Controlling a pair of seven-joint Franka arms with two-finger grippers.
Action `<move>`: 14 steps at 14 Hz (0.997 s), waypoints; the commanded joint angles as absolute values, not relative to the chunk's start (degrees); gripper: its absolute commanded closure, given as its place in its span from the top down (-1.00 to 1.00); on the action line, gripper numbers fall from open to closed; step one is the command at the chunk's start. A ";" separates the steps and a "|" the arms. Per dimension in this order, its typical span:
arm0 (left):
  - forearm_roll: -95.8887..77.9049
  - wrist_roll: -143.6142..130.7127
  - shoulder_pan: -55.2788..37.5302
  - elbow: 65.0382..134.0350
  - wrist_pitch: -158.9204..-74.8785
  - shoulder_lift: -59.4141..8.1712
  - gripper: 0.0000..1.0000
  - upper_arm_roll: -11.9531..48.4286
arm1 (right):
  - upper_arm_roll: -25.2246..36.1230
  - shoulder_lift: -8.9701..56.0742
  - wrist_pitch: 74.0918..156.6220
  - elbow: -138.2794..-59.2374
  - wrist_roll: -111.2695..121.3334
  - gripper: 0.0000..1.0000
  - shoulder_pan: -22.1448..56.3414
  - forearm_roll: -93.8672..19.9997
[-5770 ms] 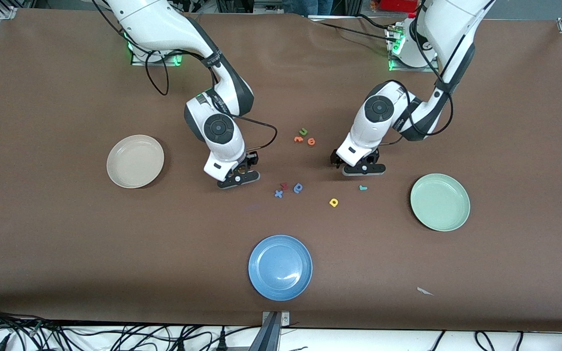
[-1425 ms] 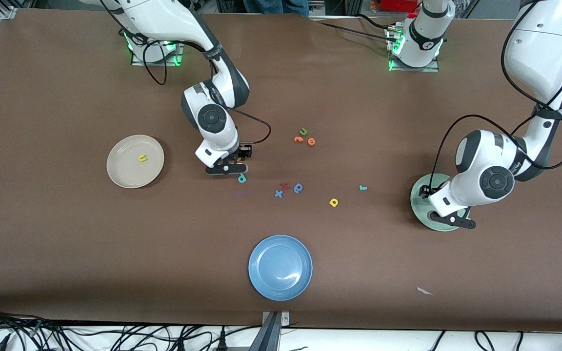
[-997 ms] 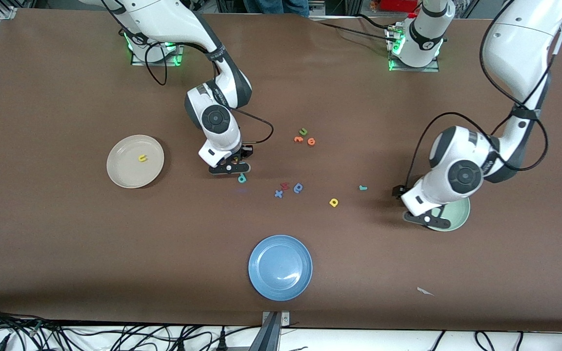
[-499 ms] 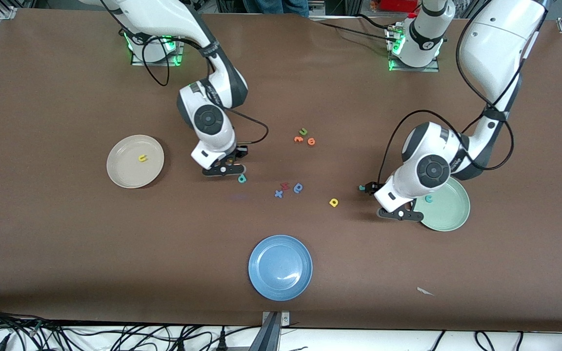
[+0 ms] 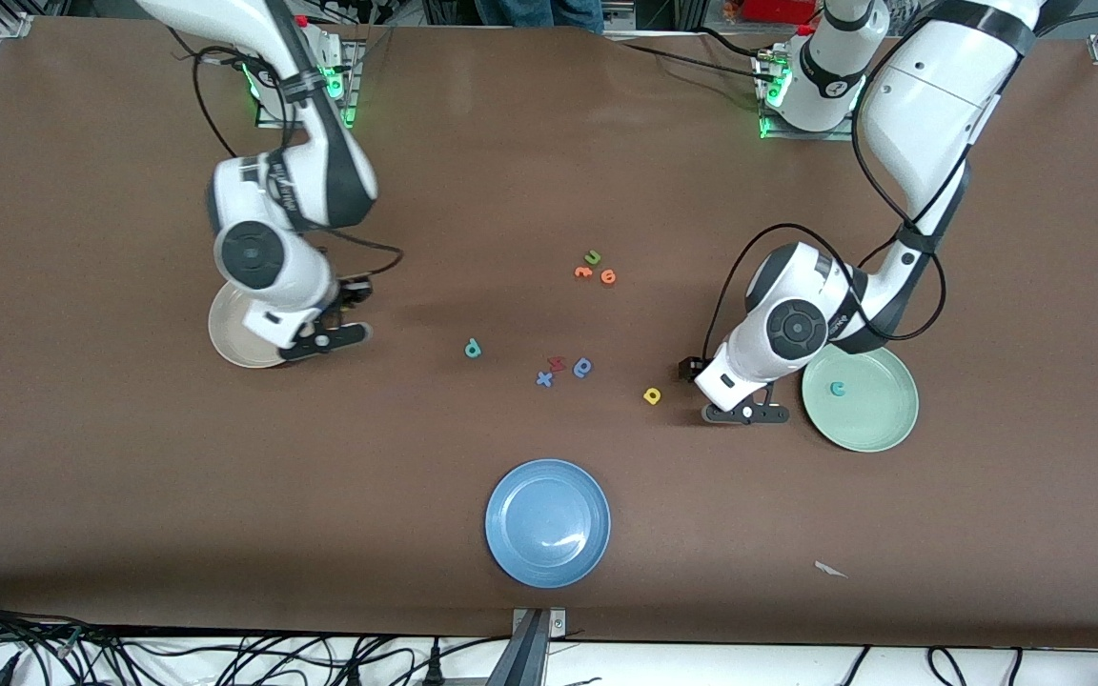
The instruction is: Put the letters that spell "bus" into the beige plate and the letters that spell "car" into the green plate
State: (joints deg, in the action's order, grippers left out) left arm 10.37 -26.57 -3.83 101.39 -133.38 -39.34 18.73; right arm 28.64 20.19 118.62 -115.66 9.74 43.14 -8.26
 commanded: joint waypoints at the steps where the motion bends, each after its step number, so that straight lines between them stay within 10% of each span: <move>1: 10.72 -27.68 -4.57 103.70 -134.21 -37.53 0.66 18.19 | 33.82 18.37 122.67 -122.76 19.84 -0.77 43.51 -8.96; 6: 15.38 -32.61 -5.36 105.64 -133.95 -36.74 0.33 18.28 | 36.91 21.09 137.90 -131.48 30.50 -0.69 40.17 -9.05; 7: 15.38 -32.69 -5.36 105.73 -133.68 -36.65 0.25 18.37 | 36.91 21.44 137.90 -131.48 30.41 -0.38 39.99 -9.14; 8: 15.47 -32.78 -5.36 105.82 -133.59 -36.65 0.20 18.37 | 36.83 21.88 137.90 -131.40 30.32 0.99 39.12 -9.14; 14: 15.38 -32.70 -5.36 106.26 -133.59 -36.39 -0.10 18.37 | 32.63 16.79 130.61 -128.34 26.91 1.00 39.55 -11.50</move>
State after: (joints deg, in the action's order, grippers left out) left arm 13.72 -31.28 -5.08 104.25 -133.64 -38.62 18.72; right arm 35.33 19.90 133.75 -129.88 28.68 39.59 -9.54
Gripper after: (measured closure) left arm 0.489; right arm 0.264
